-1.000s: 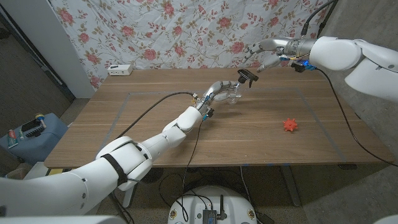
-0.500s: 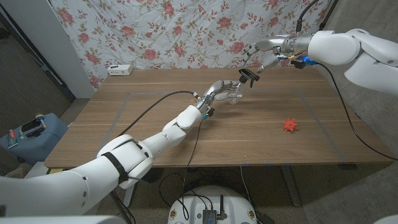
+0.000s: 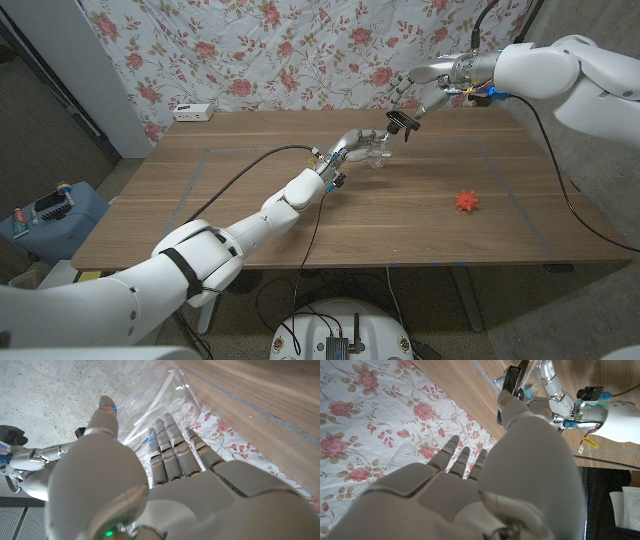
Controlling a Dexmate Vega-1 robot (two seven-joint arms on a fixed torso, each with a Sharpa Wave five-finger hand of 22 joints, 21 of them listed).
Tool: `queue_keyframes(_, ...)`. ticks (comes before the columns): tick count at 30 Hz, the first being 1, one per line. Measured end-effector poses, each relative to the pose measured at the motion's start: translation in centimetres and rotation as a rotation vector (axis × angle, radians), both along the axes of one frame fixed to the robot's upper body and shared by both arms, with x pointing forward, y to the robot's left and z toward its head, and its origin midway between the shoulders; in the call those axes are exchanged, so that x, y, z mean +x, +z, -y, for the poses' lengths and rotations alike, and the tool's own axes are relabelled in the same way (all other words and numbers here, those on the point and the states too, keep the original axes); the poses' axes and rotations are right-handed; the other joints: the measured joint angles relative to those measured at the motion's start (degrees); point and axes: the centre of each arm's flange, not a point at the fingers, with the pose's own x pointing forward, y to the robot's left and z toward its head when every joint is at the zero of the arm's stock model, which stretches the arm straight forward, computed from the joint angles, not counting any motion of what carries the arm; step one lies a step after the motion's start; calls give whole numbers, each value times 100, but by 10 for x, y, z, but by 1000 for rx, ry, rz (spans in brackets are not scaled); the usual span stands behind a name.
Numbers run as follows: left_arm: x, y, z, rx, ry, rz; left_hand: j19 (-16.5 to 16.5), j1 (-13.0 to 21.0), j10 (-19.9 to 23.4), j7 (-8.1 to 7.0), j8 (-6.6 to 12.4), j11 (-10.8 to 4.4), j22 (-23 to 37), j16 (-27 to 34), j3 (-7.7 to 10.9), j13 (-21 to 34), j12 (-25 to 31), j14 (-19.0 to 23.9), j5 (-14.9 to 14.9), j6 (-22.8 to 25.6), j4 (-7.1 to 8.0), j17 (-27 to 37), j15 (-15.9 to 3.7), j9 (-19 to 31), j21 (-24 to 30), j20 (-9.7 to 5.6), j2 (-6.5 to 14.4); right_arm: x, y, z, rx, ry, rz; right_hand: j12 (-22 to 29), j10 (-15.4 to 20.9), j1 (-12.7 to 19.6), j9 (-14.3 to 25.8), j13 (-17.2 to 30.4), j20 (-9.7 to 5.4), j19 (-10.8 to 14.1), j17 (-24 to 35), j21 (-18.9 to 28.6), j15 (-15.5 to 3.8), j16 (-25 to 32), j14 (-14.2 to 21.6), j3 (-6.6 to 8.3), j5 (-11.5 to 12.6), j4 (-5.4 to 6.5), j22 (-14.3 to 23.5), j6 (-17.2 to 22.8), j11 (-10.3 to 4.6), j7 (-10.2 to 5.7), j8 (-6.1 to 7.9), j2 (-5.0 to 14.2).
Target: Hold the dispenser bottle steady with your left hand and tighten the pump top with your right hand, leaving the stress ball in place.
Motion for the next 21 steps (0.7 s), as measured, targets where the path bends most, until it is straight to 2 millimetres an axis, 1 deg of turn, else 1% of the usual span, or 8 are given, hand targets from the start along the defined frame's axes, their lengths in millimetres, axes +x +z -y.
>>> queue_keyframes(4,-1,-1,1,5,0,-1,0,-7,0,0,0,0,0,0,0,0,0,0,-1,0,0,0,0,0,0,0,-7,2,1,1,-15,-2,-5,0,-31,-24,0,0,0,0,27,0,0,0,0,-16,0,16,0,31,-30,30,0,-24)
queue_keyframes(7,-1,-1,1,8,0,-1,0,-7,12,0,0,13,0,0,0,0,0,0,-7,0,0,0,0,0,0,0,-7,3,2,1,-25,-2,-10,27,-6,-23,0,0,0,0,27,0,0,0,0,-24,0,24,0,62,-55,-1,0,-23)
queue_keyframes(11,-2,-1,2,11,-1,-1,0,-7,30,0,-2,32,0,0,0,-1,0,0,-8,0,0,0,0,0,0,0,-7,6,3,3,-35,-3,-19,44,1,-46,0,0,-12,11,27,0,0,0,0,-23,0,24,0,82,-62,19,22,-45)
queue_keyframes(14,-3,-1,3,14,0,-1,0,-6,30,0,-4,32,0,0,0,-1,-1,0,-10,0,0,0,0,0,0,0,-6,8,3,3,-41,-2,-25,44,1,-46,0,1,-31,31,27,0,0,40,0,-23,0,23,0,103,-61,0,22,-45)
queue_keyframes(18,-4,-1,4,18,1,-2,0,-6,30,0,-9,32,0,0,0,-1,-1,0,-11,0,0,0,0,0,0,0,-6,11,4,4,-48,0,-32,44,1,-68,0,0,-31,31,26,0,0,40,0,-23,0,23,0,125,-61,17,22,-68)
queue_keyframes(21,-4,-1,4,21,2,-1,0,-6,29,0,-10,33,0,0,0,-1,-2,0,-11,0,0,0,0,0,0,0,-6,14,3,6,-53,-2,-38,44,31,-68,-1,1,-31,31,26,0,21,40,21,-39,40,40,0,143,-91,-2,22,-67)
